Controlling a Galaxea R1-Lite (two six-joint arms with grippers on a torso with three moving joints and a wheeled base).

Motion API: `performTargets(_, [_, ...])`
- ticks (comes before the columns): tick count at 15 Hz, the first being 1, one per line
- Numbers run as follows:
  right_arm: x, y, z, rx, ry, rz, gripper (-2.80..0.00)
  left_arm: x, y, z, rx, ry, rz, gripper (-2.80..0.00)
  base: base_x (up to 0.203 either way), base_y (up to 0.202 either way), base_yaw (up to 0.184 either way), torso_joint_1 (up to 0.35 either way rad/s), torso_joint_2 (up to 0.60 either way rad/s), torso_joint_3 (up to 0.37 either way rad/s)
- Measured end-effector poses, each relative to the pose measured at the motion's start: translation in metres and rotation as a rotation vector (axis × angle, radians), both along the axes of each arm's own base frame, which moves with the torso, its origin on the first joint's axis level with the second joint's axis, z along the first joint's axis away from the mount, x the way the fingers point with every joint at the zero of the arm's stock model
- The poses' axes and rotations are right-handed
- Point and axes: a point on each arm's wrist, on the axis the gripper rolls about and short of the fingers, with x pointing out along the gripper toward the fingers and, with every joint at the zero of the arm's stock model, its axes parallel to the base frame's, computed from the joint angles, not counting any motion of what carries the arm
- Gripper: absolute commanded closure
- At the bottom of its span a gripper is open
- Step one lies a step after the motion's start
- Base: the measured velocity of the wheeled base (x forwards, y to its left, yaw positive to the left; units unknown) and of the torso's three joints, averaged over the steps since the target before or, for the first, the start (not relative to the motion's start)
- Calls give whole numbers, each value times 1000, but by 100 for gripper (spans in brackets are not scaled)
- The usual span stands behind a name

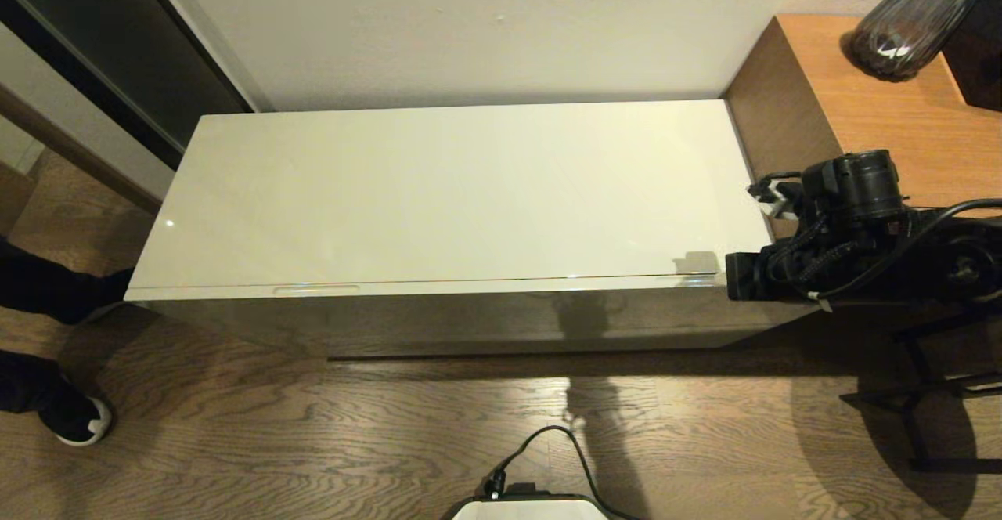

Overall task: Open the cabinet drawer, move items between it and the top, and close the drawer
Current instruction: Open the drawer

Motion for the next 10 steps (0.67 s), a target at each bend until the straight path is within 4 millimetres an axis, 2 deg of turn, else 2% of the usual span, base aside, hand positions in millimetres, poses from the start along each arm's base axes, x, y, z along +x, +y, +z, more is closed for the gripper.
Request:
performTargets(4, [10, 2, -9, -8, -5, -13, 0, 0, 0, 0, 0, 0, 0, 0, 0, 0, 0, 0, 0, 0])
performTargets(10, [21, 4, -10, 5, -8, -26, 0, 0, 0, 0, 0, 0, 0, 0, 0, 0, 0, 0, 0, 0])
